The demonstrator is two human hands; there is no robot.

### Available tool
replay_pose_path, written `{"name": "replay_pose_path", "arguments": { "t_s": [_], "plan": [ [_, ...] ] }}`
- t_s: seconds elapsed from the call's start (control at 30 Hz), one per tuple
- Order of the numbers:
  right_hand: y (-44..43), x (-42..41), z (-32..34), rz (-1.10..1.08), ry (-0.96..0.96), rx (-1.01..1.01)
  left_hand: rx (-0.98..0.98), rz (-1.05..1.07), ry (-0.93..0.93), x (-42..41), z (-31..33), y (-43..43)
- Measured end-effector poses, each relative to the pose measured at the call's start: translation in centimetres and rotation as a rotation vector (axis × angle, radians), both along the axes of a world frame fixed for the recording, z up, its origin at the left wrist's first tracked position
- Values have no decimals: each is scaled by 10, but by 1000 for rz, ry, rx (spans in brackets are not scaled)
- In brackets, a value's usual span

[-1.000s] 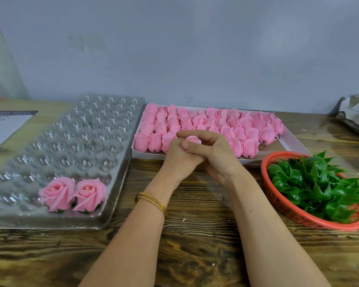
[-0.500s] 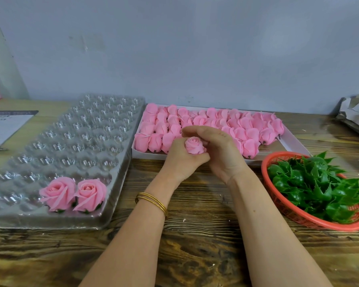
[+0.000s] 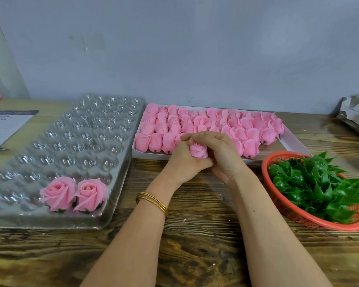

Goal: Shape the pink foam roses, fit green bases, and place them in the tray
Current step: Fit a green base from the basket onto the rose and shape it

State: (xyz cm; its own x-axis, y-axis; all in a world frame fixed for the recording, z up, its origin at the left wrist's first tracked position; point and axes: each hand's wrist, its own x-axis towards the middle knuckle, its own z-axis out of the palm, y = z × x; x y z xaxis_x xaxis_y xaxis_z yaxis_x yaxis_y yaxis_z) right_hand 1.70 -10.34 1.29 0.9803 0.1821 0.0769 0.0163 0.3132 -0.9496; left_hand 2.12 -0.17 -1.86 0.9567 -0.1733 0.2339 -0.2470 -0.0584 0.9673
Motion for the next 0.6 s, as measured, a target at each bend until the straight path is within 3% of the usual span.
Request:
{"name": "replay_pose_path", "arguments": {
  "t_s": [0.6],
  "plan": [
    [3, 6, -5, -12, 46, 17, -25, 116, 38, 6, -2, 4]
  ]
}}
